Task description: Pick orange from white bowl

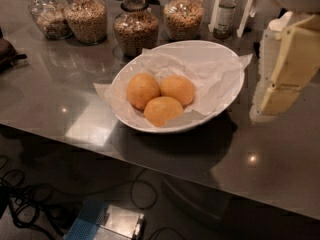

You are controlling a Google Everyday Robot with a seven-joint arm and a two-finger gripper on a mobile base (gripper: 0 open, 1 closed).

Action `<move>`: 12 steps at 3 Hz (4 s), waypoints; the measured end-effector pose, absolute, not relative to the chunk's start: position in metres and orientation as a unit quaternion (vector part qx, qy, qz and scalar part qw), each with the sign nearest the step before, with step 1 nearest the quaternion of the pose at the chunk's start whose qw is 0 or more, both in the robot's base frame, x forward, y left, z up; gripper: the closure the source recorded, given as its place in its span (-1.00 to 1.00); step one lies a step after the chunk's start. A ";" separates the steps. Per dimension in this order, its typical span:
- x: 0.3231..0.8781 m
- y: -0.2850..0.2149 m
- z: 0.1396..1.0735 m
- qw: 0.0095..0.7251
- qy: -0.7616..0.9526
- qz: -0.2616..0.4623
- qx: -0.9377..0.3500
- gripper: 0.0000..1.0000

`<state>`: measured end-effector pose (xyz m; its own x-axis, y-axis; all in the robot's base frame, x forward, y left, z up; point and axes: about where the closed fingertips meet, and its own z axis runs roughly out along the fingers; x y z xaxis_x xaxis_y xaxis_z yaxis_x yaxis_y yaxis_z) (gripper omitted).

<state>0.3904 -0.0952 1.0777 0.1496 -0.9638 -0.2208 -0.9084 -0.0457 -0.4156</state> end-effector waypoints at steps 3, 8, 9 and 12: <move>0.525 -0.059 1.062 0.288 0.656 0.087 -0.692 -1.00; 0.530 0.031 0.881 0.141 0.623 0.254 -0.726 -1.00; 0.530 0.031 0.881 0.141 0.623 0.254 -0.726 -0.62; 0.530 0.031 0.881 0.141 0.623 0.254 -0.726 -1.00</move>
Offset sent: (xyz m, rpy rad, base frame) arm 0.1930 0.0048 -0.0342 0.3710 0.2824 0.0063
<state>0.5301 0.0311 0.8810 0.0948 -0.8329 -0.5452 -0.9765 -0.1843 0.1118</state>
